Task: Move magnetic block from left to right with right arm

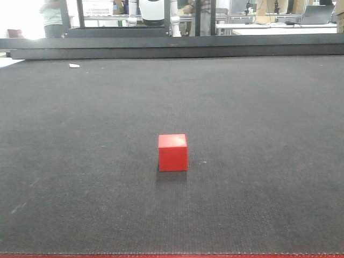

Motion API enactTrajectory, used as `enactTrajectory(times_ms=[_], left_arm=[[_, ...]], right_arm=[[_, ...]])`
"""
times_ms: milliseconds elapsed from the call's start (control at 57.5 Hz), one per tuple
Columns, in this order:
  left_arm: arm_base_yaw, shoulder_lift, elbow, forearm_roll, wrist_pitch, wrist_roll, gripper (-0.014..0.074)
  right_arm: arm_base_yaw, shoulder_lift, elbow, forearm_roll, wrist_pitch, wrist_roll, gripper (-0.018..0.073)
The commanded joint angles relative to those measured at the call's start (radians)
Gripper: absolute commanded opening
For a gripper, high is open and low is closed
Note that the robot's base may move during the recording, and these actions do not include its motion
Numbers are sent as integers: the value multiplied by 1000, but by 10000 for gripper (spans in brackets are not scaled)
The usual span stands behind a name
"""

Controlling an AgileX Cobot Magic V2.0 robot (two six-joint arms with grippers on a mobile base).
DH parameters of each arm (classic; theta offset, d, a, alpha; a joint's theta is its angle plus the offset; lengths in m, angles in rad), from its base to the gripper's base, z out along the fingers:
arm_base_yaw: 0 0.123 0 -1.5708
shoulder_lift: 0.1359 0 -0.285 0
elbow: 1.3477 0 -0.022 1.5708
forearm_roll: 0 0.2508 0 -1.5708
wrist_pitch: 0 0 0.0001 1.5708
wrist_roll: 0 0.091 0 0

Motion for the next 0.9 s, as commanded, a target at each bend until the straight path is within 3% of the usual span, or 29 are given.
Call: enactTrajectory(times_ms=[0,886], left_arm=[[0,-13,7,-3,-78,-7,-126],[0,-13,7,-3,-78,-7,-126]], right_arm=[[-6,-21,-1,-10,-89,-11,56],[-6,-21,-1,-10,-85,-11,56]])
